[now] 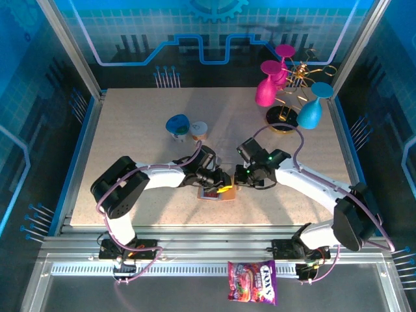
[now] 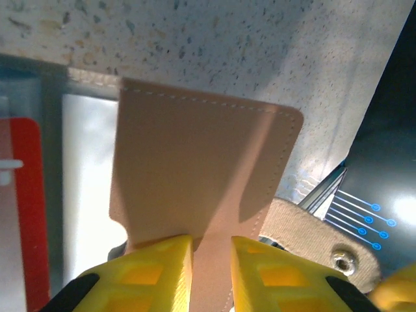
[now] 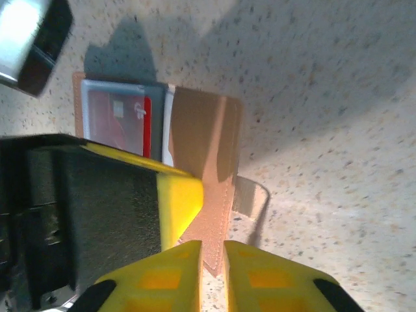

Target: Take the credit cards out of the card holder

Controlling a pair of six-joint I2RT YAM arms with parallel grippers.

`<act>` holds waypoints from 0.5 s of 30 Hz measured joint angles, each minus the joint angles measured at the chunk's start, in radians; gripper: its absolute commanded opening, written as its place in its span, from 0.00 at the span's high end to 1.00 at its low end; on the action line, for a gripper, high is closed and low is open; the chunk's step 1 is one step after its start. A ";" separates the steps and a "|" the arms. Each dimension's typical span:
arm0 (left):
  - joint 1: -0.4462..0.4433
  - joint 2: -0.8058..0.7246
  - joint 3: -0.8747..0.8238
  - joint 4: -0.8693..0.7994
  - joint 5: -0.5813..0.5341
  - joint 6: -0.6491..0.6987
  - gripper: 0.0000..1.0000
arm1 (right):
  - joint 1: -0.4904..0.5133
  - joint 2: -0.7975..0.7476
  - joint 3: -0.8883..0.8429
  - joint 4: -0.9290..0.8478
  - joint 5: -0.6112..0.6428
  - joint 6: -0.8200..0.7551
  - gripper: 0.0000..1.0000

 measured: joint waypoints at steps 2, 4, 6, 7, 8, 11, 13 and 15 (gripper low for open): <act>0.000 0.001 -0.001 0.011 0.000 -0.011 0.77 | 0.000 0.020 -0.034 0.037 -0.036 0.016 0.84; 0.000 0.001 -0.002 0.018 -0.002 -0.016 0.78 | 0.000 0.046 -0.060 0.070 -0.062 0.029 0.85; 0.004 0.001 -0.011 0.017 -0.005 -0.021 0.78 | -0.004 0.068 -0.077 0.096 -0.076 0.038 0.85; 0.006 0.000 -0.018 0.018 -0.006 -0.021 0.78 | -0.005 0.083 -0.083 0.108 -0.081 0.038 0.86; 0.009 -0.003 -0.023 0.021 -0.008 -0.021 0.78 | -0.005 0.098 -0.086 0.115 -0.084 0.038 0.86; 0.020 -0.032 -0.035 0.020 -0.009 -0.021 0.78 | -0.005 0.140 -0.088 0.134 -0.088 0.037 0.87; 0.030 -0.067 -0.035 0.015 -0.013 -0.021 0.78 | -0.005 0.160 -0.088 0.143 -0.088 0.037 0.87; 0.041 -0.108 -0.035 0.007 -0.020 -0.019 0.78 | -0.005 0.175 -0.088 0.151 -0.088 0.034 0.87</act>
